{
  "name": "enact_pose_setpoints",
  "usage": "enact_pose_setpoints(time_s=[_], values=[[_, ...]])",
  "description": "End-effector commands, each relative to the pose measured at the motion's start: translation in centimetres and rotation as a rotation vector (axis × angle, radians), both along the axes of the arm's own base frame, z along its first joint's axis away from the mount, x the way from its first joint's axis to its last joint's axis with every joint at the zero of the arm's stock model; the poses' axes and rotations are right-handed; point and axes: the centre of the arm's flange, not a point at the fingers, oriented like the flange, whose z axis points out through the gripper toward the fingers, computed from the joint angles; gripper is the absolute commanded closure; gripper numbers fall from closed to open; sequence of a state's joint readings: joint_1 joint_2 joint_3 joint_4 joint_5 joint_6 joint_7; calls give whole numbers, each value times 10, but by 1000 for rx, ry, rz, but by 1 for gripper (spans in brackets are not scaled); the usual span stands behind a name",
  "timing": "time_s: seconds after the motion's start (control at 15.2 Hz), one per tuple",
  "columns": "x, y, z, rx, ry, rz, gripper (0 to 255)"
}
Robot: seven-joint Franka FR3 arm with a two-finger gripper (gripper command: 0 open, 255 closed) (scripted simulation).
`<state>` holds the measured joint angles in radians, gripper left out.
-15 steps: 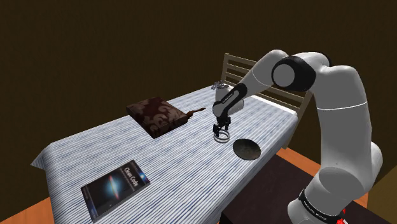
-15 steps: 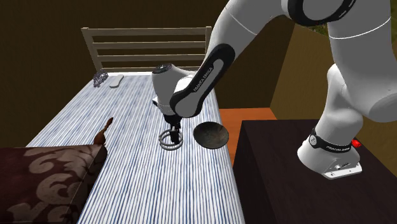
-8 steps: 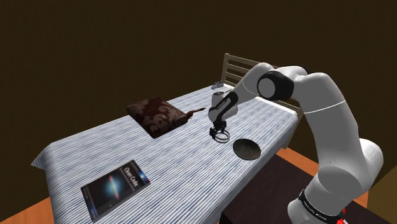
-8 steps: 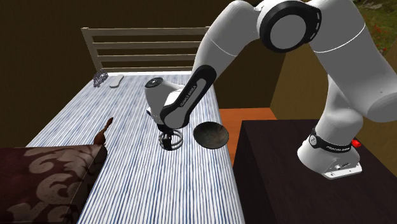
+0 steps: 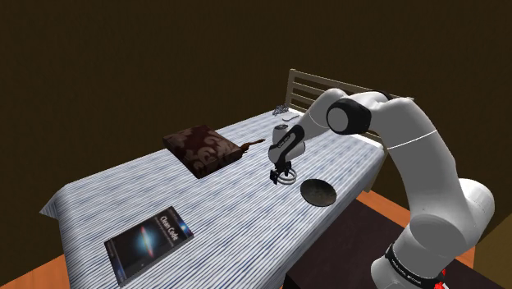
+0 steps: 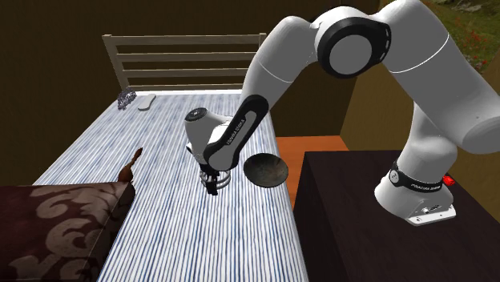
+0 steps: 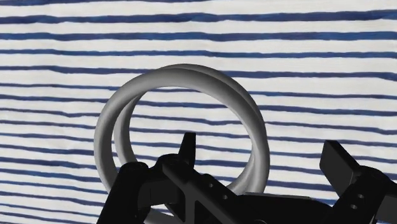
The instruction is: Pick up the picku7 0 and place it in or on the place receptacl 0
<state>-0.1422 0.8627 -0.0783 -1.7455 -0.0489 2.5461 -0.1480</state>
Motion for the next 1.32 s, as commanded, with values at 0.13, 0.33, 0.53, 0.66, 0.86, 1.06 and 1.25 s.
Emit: enact_pose_setpoints(time_s=[0.13, 0.33, 0.53, 0.66, 0.86, 1.06, 1.25], values=[[0, 0, -1, 0, 0, 0, 0], [0, 0, -1, 0, 0, 0, 255], [0, 0, -1, 0, 0, 0, 255], [0, 0, -1, 0, 0, 0, 255], [0, 0, -1, 0, 0, 0, 255], [0, 0, 10, 0, 0, 0, 255], [0, 0, 25, 0, 0, 0, 255]])
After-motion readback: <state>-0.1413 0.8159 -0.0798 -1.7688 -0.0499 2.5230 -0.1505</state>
